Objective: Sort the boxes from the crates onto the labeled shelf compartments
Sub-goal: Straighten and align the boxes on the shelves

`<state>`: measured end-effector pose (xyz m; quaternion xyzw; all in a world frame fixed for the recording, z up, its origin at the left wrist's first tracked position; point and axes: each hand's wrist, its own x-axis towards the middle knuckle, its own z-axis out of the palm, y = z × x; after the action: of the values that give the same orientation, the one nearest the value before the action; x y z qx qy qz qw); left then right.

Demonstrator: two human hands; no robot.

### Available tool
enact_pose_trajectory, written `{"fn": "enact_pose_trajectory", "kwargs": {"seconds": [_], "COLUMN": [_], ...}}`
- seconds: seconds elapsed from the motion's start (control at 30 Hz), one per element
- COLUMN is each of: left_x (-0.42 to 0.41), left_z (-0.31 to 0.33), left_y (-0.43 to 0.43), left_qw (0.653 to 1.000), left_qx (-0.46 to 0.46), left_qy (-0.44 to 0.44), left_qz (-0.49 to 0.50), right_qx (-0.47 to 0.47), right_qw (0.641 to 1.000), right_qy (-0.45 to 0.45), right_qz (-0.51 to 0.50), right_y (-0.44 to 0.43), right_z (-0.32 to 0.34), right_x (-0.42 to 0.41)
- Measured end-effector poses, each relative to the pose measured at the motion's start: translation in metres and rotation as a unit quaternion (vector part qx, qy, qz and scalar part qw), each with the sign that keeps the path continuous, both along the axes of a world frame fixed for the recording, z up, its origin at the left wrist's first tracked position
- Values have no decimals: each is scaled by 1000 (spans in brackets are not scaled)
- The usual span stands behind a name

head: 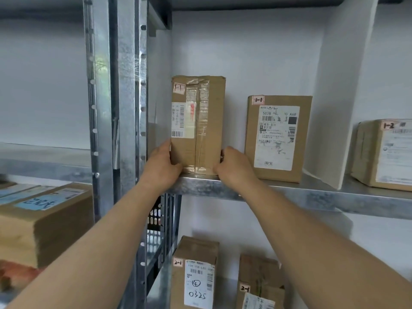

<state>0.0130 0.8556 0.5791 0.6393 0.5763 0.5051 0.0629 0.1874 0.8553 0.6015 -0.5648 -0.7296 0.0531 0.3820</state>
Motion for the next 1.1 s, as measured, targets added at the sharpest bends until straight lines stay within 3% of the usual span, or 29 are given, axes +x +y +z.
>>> {"fn": "enact_pose_trajectory", "kwargs": {"seconds": [0.33, 0.53, 0.67, 0.77, 0.97, 1.1], "left_x": [5, 16, 51, 91, 143, 158], "left_z": [2, -7, -5, 3, 11, 9], "left_y": [-5, -27, -57, -62, -32, -17], "left_qw": [999, 997, 987, 988, 994, 997], "left_qx": [-30, 50, 153, 151, 68, 15], "left_qy": [25, -32, -26, -17, -12, 9], "left_qz": [26, 58, 49, -14, -88, -72], "right_qx": [-4, 47, 134, 176, 87, 6], "right_qw": [1000, 996, 990, 982, 990, 995], "right_qy": [-23, -65, -21, 45, 66, 56], "right_qz": [11, 38, 29, -40, -90, -87], "right_y": [-11, -44, -70, -70, -59, -42], "right_z": [0, -3, -6, -3, 3, 2], "right_x": [-1, 22, 60, 96, 137, 141]}}
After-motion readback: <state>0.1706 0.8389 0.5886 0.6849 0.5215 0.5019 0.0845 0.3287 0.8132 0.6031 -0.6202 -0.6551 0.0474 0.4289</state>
